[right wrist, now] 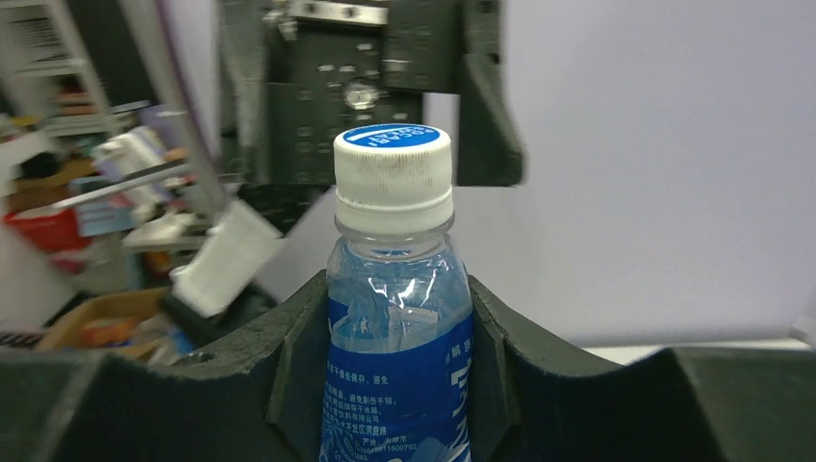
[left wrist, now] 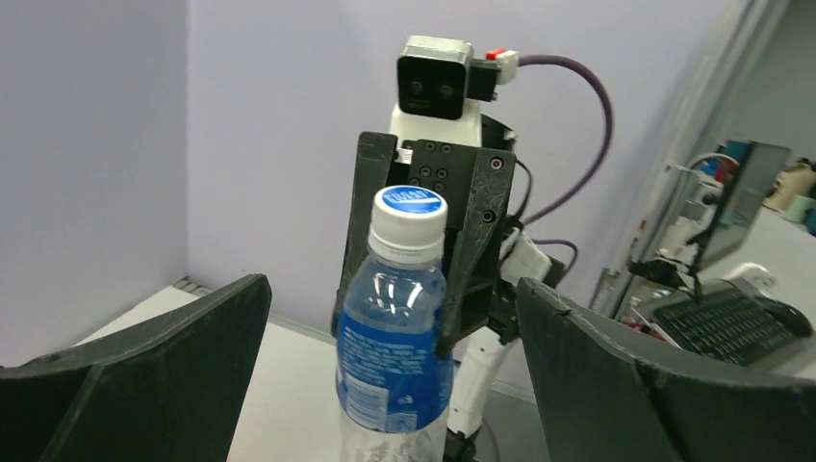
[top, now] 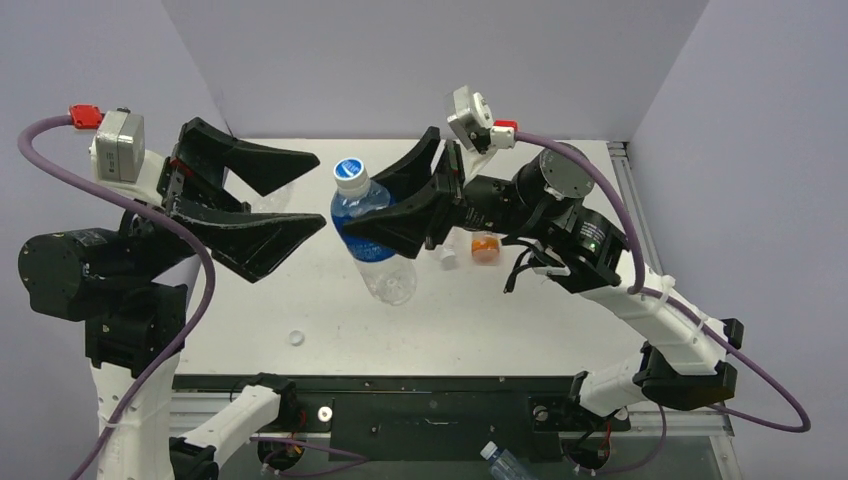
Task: Unscrew the bottle caps
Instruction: Unscrew the bottle cap from the plastic bottle.
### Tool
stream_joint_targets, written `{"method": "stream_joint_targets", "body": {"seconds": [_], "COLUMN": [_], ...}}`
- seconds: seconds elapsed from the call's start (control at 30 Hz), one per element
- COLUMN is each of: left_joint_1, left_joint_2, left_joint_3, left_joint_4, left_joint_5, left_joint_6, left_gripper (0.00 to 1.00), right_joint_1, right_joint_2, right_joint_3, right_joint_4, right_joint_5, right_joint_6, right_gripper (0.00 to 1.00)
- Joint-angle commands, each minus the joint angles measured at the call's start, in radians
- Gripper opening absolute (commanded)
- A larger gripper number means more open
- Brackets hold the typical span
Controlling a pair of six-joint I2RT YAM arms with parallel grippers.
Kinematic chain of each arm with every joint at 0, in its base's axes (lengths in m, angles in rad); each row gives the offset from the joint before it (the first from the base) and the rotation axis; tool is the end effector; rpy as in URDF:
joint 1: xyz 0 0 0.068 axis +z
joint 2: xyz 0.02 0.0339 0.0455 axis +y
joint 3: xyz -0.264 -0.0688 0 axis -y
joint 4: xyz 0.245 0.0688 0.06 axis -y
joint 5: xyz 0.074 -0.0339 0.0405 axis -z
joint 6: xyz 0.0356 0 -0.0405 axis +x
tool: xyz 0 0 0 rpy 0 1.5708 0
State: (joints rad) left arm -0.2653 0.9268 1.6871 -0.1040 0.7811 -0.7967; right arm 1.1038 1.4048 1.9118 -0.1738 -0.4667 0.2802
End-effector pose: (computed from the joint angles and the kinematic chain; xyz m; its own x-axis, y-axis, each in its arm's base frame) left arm 0.0671 -0.0442 0.5975 -0.1064 -0.4973 -0.8610 0.9275 0.2624 -0.2662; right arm 0.1034 0.2406 0.5799 -0.1320 0.2868 -0.9488 -0.9910 -0.0592 0.1199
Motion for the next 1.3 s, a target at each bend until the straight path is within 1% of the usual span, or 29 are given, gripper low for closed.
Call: {"method": "stream_joint_targets", "body": {"seconds": [0.0,0.2,0.3,0.47,0.5,0.57,0.63,0.8,0.87,0.9,0.93,1.0,1.03,1.07,1.1,1.13,1.17,1.27], "left_joint_1": [0.004,0.002,0.002,-0.011,-0.017,-0.026,-0.036,-0.052,-0.057,-0.058,-0.059,-0.061,-0.061,-0.061,-0.061,-0.061,-0.061,-0.060], "left_joint_2": [0.032,0.042,0.044,0.043,0.041,0.040,0.041,0.045,0.046,0.044,0.044,0.045,0.046,0.046,0.048,0.048,0.051,0.055], "left_joint_3": [0.012,0.027,0.025,0.006,0.004,-0.001,0.002,0.017,0.018,0.017,0.017,0.018,0.019,0.021,0.024,0.026,0.032,0.046], "left_joint_4": [0.204,0.213,0.228,0.268,0.273,0.281,0.287,0.291,0.293,0.294,0.294,0.295,0.296,0.295,0.291,0.289,0.278,0.243], "left_joint_5": [0.194,0.205,0.218,0.257,0.264,0.283,0.301,0.327,0.333,0.334,0.334,0.335,0.334,0.332,0.328,0.325,0.319,0.300], "left_joint_6": [-0.171,-0.175,-0.189,-0.206,-0.205,-0.205,-0.205,-0.205,-0.201,-0.197,-0.195,-0.191,-0.190,-0.184,-0.181,-0.174,-0.171,-0.157], "left_gripper": [0.96,0.97,0.97,1.00,0.94,0.88,0.82,0.73,0.63,0.54,0.50,0.34,0.29,0.18,0.12,0.02,0.00,0.00], "right_joint_1": [-0.008,-0.003,-0.004,-0.015,-0.020,-0.030,-0.043,-0.071,-0.084,-0.089,-0.099,-0.111,-0.113,-0.119,-0.122,-0.128,-0.134,-0.144], "right_joint_2": [0.051,0.092,0.111,0.186,0.191,0.207,0.214,0.224,0.222,0.220,0.218,0.217,0.217,0.218,0.221,0.222,0.224,0.221], "right_joint_3": [0.050,0.092,0.119,0.198,0.210,0.215,0.211,0.189,0.176,0.171,0.161,0.151,0.148,0.146,0.145,0.139,0.137,0.112], "right_joint_4": [0.101,0.070,0.048,0.007,0.013,0.051,0.102,0.196,0.235,0.260,0.273,0.309,0.317,0.318,0.318,0.317,0.317,0.314], "right_joint_5": [-0.396,-0.485,-0.497,-0.491,-0.491,-0.501,-0.514,-0.532,-0.540,-0.541,-0.543,-0.547,-0.550,-0.552,-0.555,-0.558,-0.559,-0.559], "right_joint_6": [0.164,0.166,0.153,0.156,0.166,0.204,0.243,0.310,0.333,0.340,0.358,0.381,0.384,0.386,0.387,0.386,0.386,0.382], "right_gripper": [0.00,0.00,0.00,0.00,0.00,0.00,0.00,0.00,0.00,0.00,0.00,0.00,0.00,0.00,0.00,0.00,0.00,0.00]}}
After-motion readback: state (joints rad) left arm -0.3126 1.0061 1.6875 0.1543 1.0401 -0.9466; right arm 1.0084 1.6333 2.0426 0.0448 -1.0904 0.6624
